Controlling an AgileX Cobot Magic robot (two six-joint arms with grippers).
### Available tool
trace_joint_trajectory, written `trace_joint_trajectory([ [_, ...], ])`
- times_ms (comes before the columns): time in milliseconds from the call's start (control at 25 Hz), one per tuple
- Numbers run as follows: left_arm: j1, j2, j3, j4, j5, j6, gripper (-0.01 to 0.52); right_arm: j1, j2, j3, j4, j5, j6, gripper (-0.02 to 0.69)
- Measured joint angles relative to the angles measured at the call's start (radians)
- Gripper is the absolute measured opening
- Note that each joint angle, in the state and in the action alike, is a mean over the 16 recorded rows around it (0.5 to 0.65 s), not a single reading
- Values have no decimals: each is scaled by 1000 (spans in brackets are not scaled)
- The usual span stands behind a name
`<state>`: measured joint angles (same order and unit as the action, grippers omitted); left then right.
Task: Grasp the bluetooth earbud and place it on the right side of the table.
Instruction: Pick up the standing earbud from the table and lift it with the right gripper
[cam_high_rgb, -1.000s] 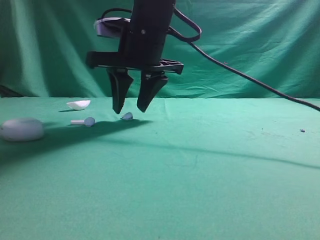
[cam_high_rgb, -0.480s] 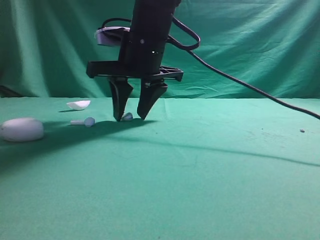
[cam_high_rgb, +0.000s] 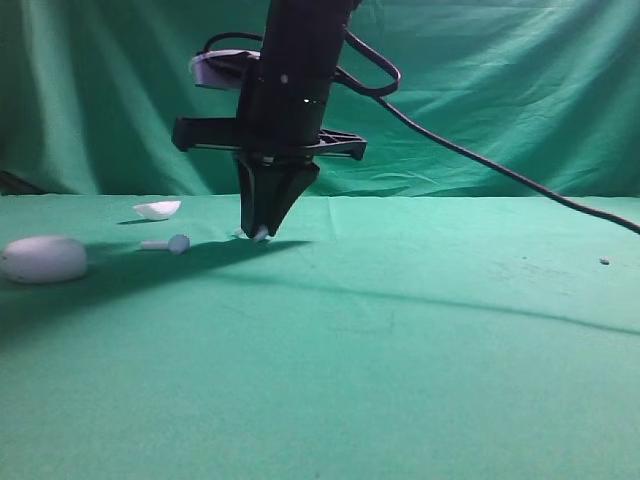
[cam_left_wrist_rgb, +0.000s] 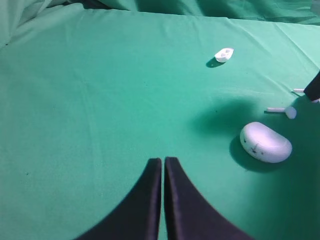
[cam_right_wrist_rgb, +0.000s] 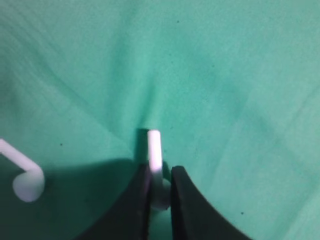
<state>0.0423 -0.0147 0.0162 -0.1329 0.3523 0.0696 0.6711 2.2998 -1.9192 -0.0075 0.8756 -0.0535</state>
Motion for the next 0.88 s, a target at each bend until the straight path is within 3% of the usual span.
trace_joint_trajectory([
  [600, 0, 0, 0, 0, 0, 0, 0, -22, -100, -151, -24, 245, 18, 85],
  [880, 0, 0, 0, 0, 0, 0, 0, -114, -253, -47, -34, 306, 39, 85],
])
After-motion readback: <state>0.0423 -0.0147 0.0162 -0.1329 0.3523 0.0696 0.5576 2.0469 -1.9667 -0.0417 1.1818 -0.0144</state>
